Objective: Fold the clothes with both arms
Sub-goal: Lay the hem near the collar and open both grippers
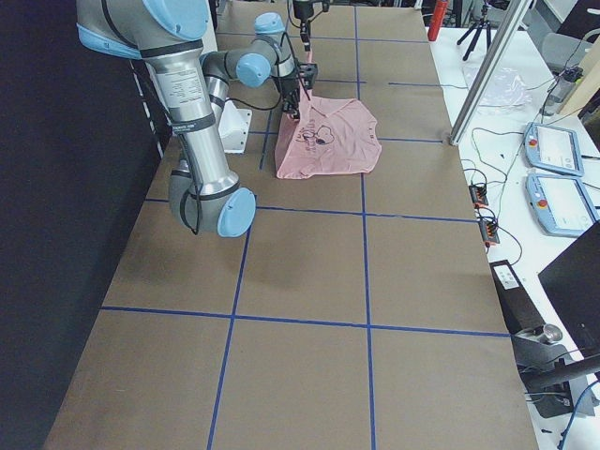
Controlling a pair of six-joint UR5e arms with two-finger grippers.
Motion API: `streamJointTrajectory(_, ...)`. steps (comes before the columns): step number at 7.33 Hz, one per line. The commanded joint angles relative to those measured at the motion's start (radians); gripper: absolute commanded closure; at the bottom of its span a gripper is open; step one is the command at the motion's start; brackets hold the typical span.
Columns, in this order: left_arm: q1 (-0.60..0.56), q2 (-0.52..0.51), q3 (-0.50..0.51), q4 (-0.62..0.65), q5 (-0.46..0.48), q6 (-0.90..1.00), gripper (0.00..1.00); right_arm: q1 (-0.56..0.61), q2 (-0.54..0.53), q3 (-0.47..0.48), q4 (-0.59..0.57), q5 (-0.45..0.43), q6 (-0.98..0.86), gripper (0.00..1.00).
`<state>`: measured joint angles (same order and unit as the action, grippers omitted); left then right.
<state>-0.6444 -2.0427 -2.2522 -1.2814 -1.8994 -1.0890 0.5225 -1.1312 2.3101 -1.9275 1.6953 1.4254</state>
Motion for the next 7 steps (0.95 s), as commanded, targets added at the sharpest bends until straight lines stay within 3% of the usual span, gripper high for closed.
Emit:
streamJointTrajectory(1,-0.116,-0.022,0.210,-0.157,0.010,0.089,1.00,0.160,0.091,-0.243,0.080,0.020,-0.104,1.00)
streamJointTrajectory(3,-0.142,-0.037,0.386,-0.308,0.034,0.106,1.00,0.192,0.114,-0.491,0.351,0.020,-0.117,1.00)
streamJointTrajectory(6,-0.143,-0.122,0.792,-0.661,0.084,0.107,1.00,0.221,0.246,-0.881,0.560,0.020,-0.160,1.00)
streamJointTrajectory(7,-0.143,-0.123,0.839,-0.705,0.086,0.106,1.00,0.221,0.252,-0.931,0.615,0.017,-0.158,1.00)
